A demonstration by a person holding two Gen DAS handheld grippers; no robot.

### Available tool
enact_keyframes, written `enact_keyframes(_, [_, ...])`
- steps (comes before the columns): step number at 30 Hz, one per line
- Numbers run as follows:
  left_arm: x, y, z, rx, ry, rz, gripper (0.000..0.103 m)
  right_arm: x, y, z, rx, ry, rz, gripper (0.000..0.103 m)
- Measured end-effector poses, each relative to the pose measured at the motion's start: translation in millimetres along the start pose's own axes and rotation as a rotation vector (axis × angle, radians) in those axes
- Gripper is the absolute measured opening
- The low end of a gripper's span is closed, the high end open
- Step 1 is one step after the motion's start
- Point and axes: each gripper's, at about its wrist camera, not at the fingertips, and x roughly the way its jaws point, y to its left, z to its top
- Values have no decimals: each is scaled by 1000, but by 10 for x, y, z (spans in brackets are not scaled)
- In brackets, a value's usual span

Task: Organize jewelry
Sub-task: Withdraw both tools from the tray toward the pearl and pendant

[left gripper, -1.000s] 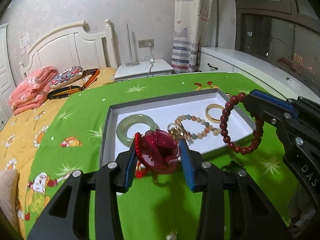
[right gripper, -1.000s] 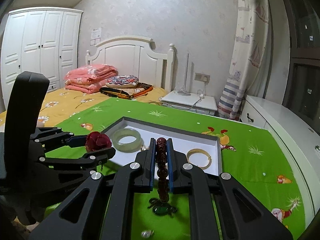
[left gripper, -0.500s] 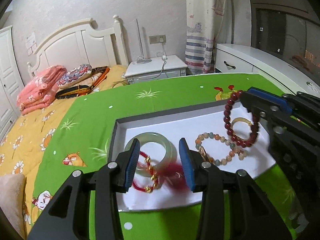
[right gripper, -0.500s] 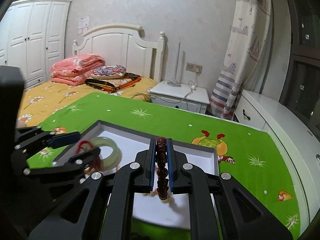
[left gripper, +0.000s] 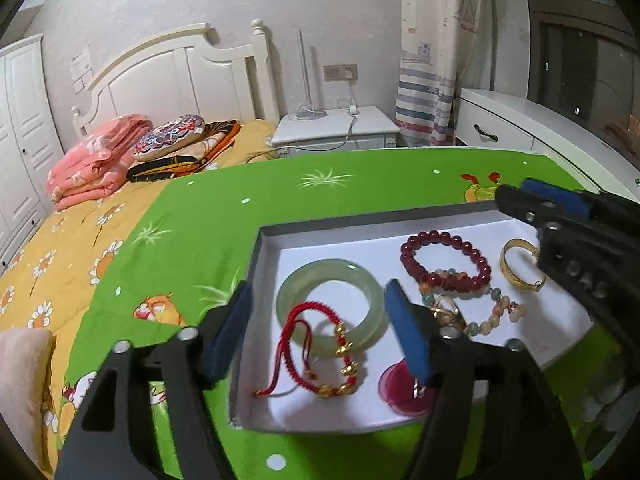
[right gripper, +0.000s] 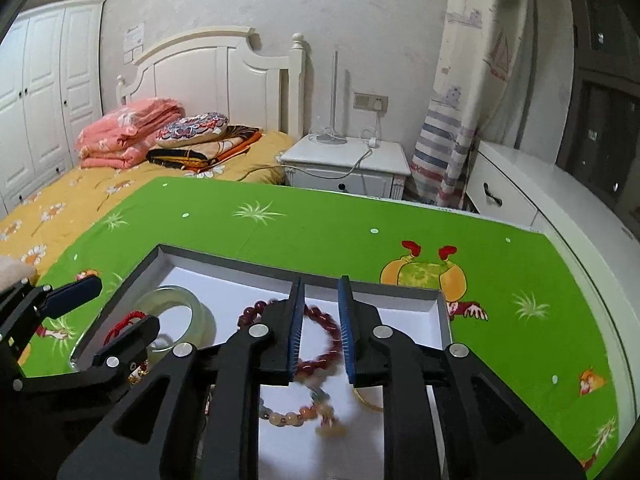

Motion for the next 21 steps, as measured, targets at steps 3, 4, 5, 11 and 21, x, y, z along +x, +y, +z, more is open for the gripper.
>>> enact_keyframes(3, [-114, 77, -77, -9, -22, 9, 84, -119, -51, -39, 18, -20, 24, 33])
enact_keyframes(4, [-152, 97, -106, -9, -21, 10, 84, -156, -57, -55, 18, -22, 26, 33])
enact_keyframes(5, [-189, 106, -134, -9, -20, 11, 85, -224, -77, -97, 19, -25, 29, 33])
enact_keyframes(11, [-537, 244, -480, -5, -41, 24, 92, -572, -168, -426, 43, -39, 57, 33])
enact_keyframes(21, [-853, 309, -1040, 36, -65, 40, 92, -1003, -103, -1041, 11, -23, 80, 33])
